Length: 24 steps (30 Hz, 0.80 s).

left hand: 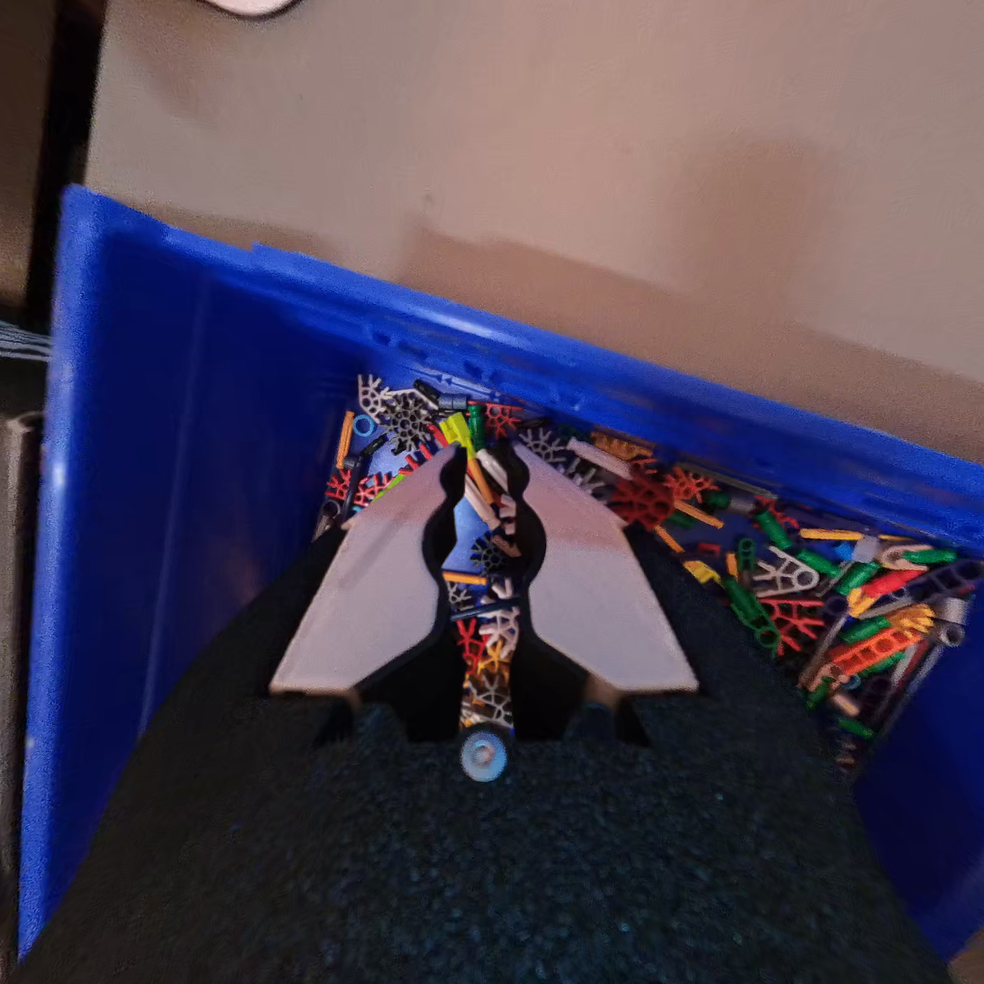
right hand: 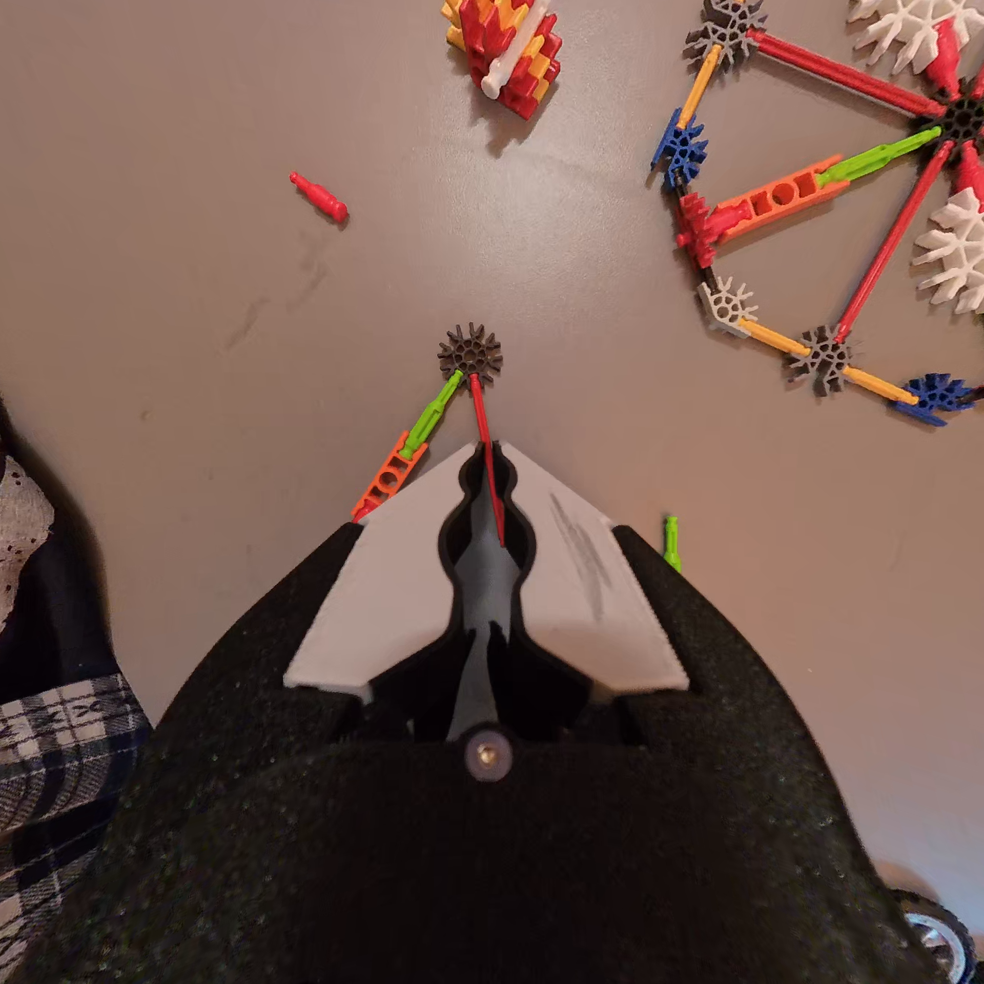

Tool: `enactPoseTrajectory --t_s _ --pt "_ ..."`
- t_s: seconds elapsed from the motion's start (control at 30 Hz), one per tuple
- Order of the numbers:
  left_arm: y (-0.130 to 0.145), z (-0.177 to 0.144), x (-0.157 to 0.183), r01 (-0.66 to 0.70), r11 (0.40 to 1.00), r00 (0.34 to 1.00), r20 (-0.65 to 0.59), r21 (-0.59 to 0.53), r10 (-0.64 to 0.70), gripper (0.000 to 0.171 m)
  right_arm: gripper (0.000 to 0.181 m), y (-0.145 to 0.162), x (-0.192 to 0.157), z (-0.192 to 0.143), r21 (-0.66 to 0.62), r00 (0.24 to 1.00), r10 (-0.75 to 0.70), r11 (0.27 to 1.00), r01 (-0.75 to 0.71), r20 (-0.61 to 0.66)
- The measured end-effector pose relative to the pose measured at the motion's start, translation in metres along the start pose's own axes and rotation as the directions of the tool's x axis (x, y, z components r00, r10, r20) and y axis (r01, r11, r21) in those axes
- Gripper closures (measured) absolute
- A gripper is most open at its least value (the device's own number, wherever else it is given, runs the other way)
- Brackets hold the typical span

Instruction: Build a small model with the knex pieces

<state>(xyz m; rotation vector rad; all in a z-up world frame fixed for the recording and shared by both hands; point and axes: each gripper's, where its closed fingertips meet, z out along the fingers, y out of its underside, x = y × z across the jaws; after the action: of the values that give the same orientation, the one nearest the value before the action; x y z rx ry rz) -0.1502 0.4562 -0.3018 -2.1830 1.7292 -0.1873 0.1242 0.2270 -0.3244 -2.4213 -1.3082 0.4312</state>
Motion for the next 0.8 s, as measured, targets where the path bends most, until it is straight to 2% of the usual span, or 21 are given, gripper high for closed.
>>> enactPoseTrajectory --t_s 0.1,0.17,0.3,0.37,0.4,0.47,0.53,0.6,0.73,0.8 --pt "0.020 0.013 -0.011 0.010 0.995 0.999 0.053 -0.096 -0.005 0.164 0.179 0.000 0.000 0.000 0.007 1.000 0.002 1.000 -0.002 0.001" --pt "0.029 0.010 -0.009 0.056 0.991 0.998 0.029 -0.120 -0.053 0.168 0.179 0.000 0.000 0.000 0.020 1.000 0.008 1.000 -0.008 0.006" --pt "0.064 -0.007 0.010 0.056 0.959 0.995 -0.065 -0.277 -0.076 0.169 0.179 0.000 0.000 0.000 0.037 1.000 0.011 0.999 -0.012 0.022" --pt "0.076 -0.014 -0.002 0.076 0.941 0.997 0.006 -0.331 -0.078 0.167 0.179 0.000 0.000 0.000 0.041 1.000 0.009 0.999 -0.010 0.030" --pt "0.072 -0.016 -0.005 0.075 0.949 0.997 0.012 -0.306 -0.076 0.164 0.179 0.000 0.000 0.000 0.043 0.999 0.008 0.999 -0.009 0.033" --pt "0.049 -0.022 -0.011 0.095 0.978 0.995 0.023 -0.188 -0.093 0.162 0.179 0.000 0.000 0.000 0.047 0.999 0.008 0.999 -0.010 0.038" --pt "0.033 -0.021 -0.010 0.101 0.986 0.995 -0.004 -0.131 -0.102 0.162 0.179 0.000 0.000 0.000 0.050 0.999 0.009 0.999 -0.011 0.039" --pt "0.029 -0.012 -0.009 0.062 0.986 0.998 -0.004 -0.155 -0.064 0.162 0.179 0.000 0.000 0.000 0.050 0.999 0.010 0.999 -0.012 0.040" --pt "0.043 0.007 -0.005 0.018 0.968 1.000 -0.016 -0.249 -0.022 0.159 0.179 0.000 0.000 0.000 0.057 0.999 0.011 0.998 -0.013 0.036" --pt "0.037 0.009 0.000 0.026 0.978 0.998 -0.046 -0.209 -0.036 0.161 0.179 0.000 0.000 0.000 0.067 0.999 0.015 0.998 -0.018 0.038"
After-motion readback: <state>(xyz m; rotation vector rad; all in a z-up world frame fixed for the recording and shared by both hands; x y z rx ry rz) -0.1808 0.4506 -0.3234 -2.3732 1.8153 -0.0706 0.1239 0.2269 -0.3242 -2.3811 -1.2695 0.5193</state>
